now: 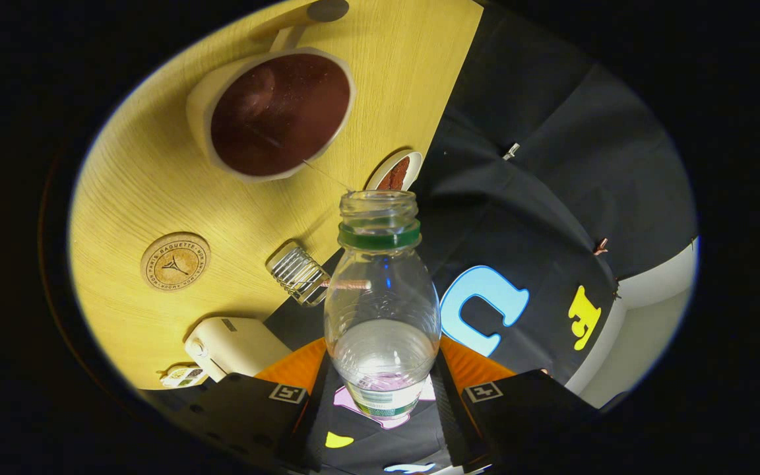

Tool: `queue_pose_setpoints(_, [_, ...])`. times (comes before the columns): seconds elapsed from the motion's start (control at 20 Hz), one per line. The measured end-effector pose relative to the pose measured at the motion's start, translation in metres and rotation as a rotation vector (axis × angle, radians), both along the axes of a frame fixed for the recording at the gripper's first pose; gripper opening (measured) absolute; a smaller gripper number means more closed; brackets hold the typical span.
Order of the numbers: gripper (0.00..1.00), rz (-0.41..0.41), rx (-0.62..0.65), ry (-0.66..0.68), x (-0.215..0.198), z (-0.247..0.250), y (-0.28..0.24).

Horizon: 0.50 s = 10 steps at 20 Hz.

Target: Take the bottle from table, then pour the juice into the cup, finally place the bottle on the coaster

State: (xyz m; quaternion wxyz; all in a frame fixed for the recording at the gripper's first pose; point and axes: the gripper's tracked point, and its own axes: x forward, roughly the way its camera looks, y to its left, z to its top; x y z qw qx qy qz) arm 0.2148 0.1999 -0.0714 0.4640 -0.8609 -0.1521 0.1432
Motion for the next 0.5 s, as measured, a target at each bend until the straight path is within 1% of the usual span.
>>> queue_pose_setpoints(0.15, [0.72,0.021,-0.002,-0.01,0.0003,0.0012,0.0023])
queue_pose_setpoints(0.5, [0.72,0.022,-0.004,-0.001,-0.0031,-0.0018,0.0026])
